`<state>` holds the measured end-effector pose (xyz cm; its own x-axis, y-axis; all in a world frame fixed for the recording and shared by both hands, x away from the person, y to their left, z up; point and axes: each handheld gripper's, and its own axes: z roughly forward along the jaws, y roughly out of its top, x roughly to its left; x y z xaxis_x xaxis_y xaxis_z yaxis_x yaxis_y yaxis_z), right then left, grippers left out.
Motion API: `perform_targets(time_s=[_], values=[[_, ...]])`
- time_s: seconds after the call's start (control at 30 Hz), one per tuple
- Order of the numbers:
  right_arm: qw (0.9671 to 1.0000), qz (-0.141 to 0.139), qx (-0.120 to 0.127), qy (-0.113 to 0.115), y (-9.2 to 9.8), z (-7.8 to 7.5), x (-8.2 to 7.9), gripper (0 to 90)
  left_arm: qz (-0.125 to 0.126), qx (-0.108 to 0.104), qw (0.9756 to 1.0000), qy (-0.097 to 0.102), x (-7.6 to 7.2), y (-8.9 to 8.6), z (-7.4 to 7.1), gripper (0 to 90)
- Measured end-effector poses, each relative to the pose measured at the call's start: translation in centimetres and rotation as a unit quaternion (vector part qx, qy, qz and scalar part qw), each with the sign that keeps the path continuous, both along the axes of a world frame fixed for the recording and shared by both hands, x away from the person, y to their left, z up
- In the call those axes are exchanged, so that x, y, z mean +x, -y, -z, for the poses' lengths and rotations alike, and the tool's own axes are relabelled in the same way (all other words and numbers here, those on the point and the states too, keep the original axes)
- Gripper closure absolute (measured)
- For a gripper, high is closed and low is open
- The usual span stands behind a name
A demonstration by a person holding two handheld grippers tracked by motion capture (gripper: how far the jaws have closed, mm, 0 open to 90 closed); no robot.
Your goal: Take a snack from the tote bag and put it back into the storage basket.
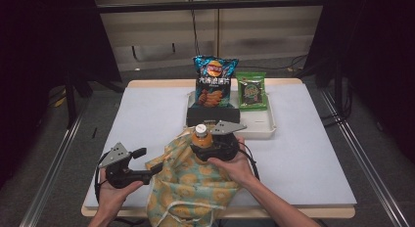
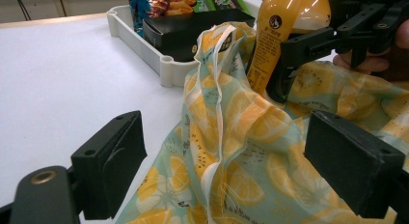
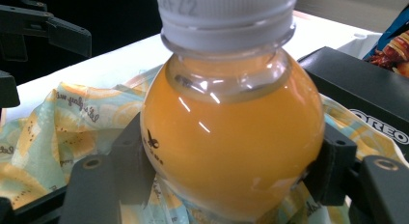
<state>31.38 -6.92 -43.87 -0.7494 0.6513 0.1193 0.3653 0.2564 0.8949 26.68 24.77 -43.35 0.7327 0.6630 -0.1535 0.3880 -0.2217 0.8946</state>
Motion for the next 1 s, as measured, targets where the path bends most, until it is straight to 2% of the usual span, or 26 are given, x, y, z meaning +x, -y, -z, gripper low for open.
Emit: perform_targets(time_s=[0.23, 0.43, 0.6, 0.7, 0.8, 1.0], values=[[0.9999, -0.015, -0.005, 0.001, 0.2, -0.6, -0.4, 31.9, 0.002, -0.002, 1.0000, 0.000, 0.0, 0.0, 0.0, 13.9], [0.9999, -0.008, 0.015, -0.002, 1.1, -1.7, -0.6, 31.9, 0.003, -0.001, 1.0000, -0.001, 0.1, 0.2, 0.0, 13.9], [0.9996, -0.004, 0.027, 0.004, 2.0, -3.0, -0.9, 31.9, 0.007, -0.001, 1.0000, 0.000, 0.3, 0.6, -0.1, 14.0], [0.9989, 0.000, 0.046, 0.001, 2.6, -3.8, -0.8, 31.9, 0.010, -0.005, 0.9999, 0.002, 0.6, 0.9, -0.4, 14.3], [0.9994, -0.003, 0.032, 0.009, 2.8, -4.6, -0.8, 31.9, 0.013, -0.002, 0.9999, 0.001, 0.9, 1.4, -0.4, 14.6], [0.9992, -0.003, 0.038, 0.015, 3.3, -6.1, -0.6, 32.0, 0.026, 0.008, 0.9996, -0.001, 2.3, 2.6, -1.0, 17.6]])
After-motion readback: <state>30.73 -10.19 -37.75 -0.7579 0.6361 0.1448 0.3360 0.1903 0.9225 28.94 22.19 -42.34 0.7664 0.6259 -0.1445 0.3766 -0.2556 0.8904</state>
